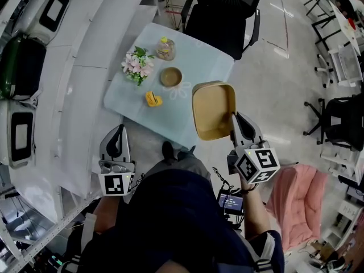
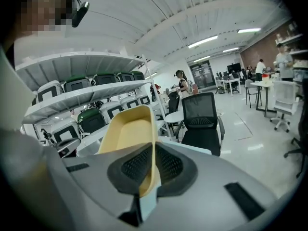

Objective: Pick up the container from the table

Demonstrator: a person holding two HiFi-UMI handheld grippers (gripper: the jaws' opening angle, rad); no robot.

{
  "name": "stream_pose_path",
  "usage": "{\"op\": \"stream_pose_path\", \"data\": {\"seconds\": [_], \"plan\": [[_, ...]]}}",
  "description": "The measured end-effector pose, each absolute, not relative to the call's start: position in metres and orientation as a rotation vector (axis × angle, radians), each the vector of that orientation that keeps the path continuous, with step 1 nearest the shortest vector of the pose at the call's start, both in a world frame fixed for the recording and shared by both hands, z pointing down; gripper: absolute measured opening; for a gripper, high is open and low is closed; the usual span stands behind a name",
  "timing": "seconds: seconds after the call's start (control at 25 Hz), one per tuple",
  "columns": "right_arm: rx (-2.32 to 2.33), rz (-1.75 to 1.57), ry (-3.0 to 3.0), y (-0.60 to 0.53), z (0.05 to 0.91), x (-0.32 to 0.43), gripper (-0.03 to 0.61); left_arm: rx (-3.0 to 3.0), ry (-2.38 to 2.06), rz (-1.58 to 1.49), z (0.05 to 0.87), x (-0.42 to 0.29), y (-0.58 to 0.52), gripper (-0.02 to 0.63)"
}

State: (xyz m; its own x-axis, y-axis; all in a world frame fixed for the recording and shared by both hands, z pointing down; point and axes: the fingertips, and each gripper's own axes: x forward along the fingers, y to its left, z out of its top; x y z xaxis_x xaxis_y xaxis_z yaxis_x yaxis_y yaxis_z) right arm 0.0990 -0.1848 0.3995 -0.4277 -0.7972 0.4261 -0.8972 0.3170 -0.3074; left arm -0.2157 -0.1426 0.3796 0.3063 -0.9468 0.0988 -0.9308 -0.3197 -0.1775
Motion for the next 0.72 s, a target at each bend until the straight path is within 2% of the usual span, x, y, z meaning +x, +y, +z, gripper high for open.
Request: {"op": "stream_pose_path", "data": {"seconds": [0.72], "plan": [[1.774, 0.576, -2.471, -0.135, 0.358, 0.097, 0.014, -2.493, 1.766, -0.217, 0.364, -0.207, -0.129, 0.003]]}}
